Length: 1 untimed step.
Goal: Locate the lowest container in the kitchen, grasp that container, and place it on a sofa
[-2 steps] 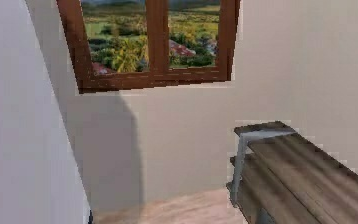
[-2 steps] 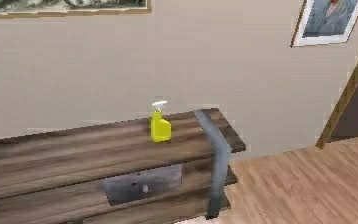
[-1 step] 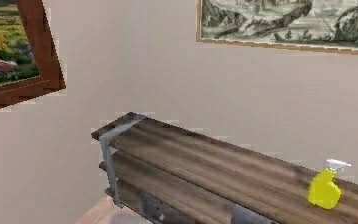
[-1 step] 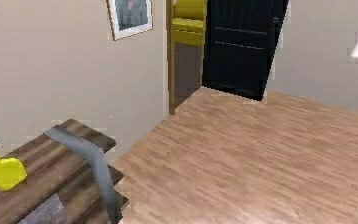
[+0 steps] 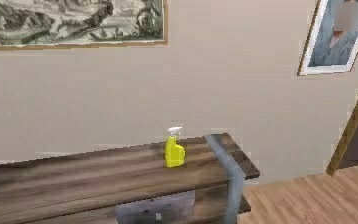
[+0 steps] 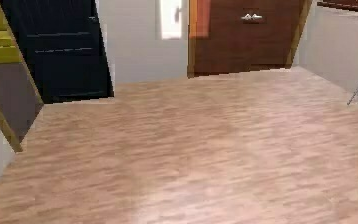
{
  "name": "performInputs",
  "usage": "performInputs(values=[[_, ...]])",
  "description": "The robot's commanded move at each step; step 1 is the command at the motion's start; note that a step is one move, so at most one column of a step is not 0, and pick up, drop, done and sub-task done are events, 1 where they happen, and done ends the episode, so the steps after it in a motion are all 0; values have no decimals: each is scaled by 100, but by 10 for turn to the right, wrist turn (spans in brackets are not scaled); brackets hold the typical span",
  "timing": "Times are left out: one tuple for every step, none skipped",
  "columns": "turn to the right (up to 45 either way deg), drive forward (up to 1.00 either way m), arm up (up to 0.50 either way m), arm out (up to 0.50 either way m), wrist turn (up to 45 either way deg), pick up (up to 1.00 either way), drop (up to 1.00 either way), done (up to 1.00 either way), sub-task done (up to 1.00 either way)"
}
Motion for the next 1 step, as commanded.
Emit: performInputs(values=[[240,0,0,0,0,0,0,0,0]])
